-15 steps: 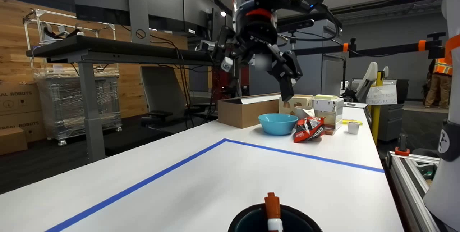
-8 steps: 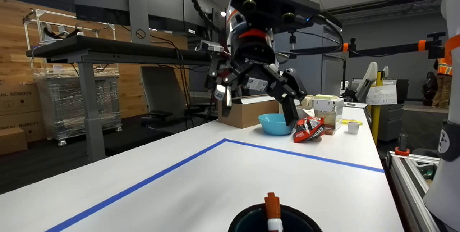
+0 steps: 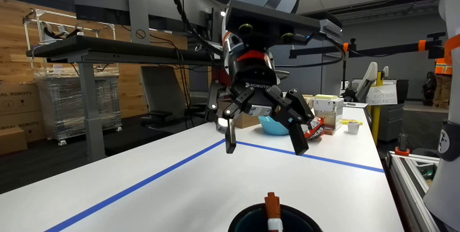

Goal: Remove the marker out of the cup

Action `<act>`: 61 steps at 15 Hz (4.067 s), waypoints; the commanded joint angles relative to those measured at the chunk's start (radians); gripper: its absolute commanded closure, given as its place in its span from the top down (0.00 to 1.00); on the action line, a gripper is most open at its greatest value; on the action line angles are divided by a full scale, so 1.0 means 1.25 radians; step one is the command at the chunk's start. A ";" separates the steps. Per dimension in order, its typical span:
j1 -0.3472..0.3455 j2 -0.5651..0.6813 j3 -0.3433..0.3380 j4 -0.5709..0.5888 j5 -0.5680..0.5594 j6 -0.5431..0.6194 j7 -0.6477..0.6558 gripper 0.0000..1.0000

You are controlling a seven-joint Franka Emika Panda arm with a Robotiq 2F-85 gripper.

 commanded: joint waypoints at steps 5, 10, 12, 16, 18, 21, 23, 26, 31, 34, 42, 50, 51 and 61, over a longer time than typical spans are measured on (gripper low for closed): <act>0.029 0.056 0.016 -0.005 0.021 0.067 -0.013 1.00; 0.034 0.083 0.019 -0.007 0.025 0.121 -0.010 1.00; 0.036 0.089 0.021 -0.006 0.027 0.126 -0.010 1.00; 0.046 0.097 0.026 -0.005 0.038 0.128 -0.010 0.71; 0.049 0.100 0.028 -0.005 0.042 0.128 -0.011 0.53; 0.049 0.105 0.029 -0.007 0.046 0.129 -0.014 0.31; 0.047 0.109 0.027 -0.008 0.049 0.132 -0.015 0.31; 0.044 0.113 0.024 -0.011 0.051 0.139 -0.016 0.32; 0.041 0.119 0.019 -0.011 0.046 0.140 -0.017 0.32; 0.042 0.120 0.017 -0.012 0.044 0.141 -0.017 0.34; 0.039 0.119 0.014 -0.013 0.038 0.141 -0.022 0.09; 0.038 0.101 0.011 -0.015 0.032 0.124 -0.031 0.05; 0.039 0.087 0.012 -0.018 0.034 0.119 -0.027 0.05; 0.010 -0.134 -0.010 -0.078 0.023 0.034 0.024 0.05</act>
